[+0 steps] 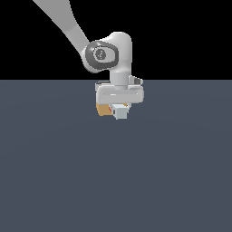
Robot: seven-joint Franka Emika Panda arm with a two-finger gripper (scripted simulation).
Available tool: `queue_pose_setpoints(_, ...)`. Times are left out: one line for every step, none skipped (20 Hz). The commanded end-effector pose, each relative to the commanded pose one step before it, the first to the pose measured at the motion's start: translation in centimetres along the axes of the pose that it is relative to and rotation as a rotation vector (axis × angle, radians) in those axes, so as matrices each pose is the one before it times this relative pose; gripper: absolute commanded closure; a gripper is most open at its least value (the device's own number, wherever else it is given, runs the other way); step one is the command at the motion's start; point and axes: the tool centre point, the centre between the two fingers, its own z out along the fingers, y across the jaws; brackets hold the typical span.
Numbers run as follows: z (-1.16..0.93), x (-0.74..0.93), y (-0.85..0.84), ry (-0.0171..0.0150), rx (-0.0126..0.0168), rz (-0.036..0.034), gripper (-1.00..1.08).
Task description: Insert the peg into the horizontal hole in a box.
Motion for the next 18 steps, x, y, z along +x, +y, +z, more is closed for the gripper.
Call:
queue_pose_setpoints(-0.004,0.017,0.004,-0.00001,-0.00008,-0.00026,1.08)
queue_pose_setpoints(-0.057,-0.007,0.05,0.00004,-0.00089,-0.00041,1.08)
queue_pose_setpoints(-0.15,-0.028,0.153,0.00011,-0.00233,-0.00111,1.08)
queue_pose_setpoints(-0.156,-0.026,0.152,0.00011,-0.00241,-0.00115,1.08)
queue_pose_setpoints(-0.049,-0.01,0.051,0.00003,-0.00076,-0.00036,1.08)
queue_pose_setpoints(0.0,0.0,0.0,0.0,0.0,0.0,1.08)
queue_pose_setpoints(0.0,0.0,0.0,0.0,0.0,0.0,1.08)
queue_pose_setpoints(0.0,0.0,0.0,0.0,0.0,0.0,1.08)
queue_pose_setpoints(0.203,-0.014,-0.14,-0.00023,0.00376,0.00034,1.08)
queue_pose_setpoints(0.0,0.044,-0.001,0.0,0.0,0.0,1.08)
queue_pose_setpoints(0.001,0.132,-0.004,0.0,0.0,0.0,1.08)
queue_pose_setpoints(0.001,0.22,-0.006,0.0,0.0,0.0,1.08)
queue_pose_setpoints(0.002,0.308,-0.008,0.0,0.0,0.0,1.08)
queue_pose_setpoints(-0.03,0.398,-0.013,0.00007,-0.00048,-0.00003,1.08)
queue_pose_setpoints(0.003,0.484,-0.012,0.0,0.0,0.0,1.08)
queue_pose_setpoints(-0.029,0.575,-0.015,0.00007,-0.00048,-0.00004,1.08)
queue_pose_setpoints(0.003,0.661,-0.012,0.0,0.0,0.0,1.08)
queue_pose_setpoints(-0.028,0.753,-0.013,0.00006,-0.00048,-0.00004,1.08)
